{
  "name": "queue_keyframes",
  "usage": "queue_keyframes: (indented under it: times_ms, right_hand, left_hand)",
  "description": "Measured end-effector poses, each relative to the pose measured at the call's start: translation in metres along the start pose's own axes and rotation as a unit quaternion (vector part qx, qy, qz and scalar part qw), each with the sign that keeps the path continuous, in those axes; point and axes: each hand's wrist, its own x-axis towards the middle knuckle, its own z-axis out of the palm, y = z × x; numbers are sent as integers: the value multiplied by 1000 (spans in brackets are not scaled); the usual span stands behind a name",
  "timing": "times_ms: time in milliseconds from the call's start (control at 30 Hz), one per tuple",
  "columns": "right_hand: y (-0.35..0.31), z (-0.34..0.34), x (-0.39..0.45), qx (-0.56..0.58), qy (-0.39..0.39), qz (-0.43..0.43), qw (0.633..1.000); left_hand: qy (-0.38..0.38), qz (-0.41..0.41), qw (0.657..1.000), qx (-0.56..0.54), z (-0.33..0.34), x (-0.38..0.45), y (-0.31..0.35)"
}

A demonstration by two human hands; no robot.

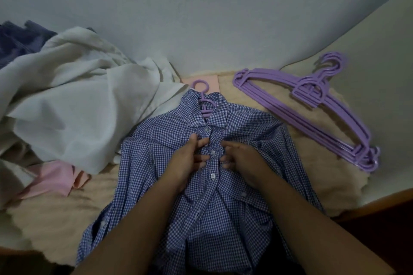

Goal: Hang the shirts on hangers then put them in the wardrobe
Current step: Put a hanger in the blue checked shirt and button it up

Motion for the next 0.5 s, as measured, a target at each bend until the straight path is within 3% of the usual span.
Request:
queue_keyframes:
  times_ms: [100,233,500]
  right_hand:
    - [-4,-2,1,42,-8,11,999]
    - [-17,-7,2,93,-11,-39,995]
    - [-71,4,41,109,-15,-137,984]
  left_hand:
    - [25,0,999,-44,1,4,3]
    - [69,58,995,-44,-1,10,17]
    - [52,112,991,-59,0,55,79]
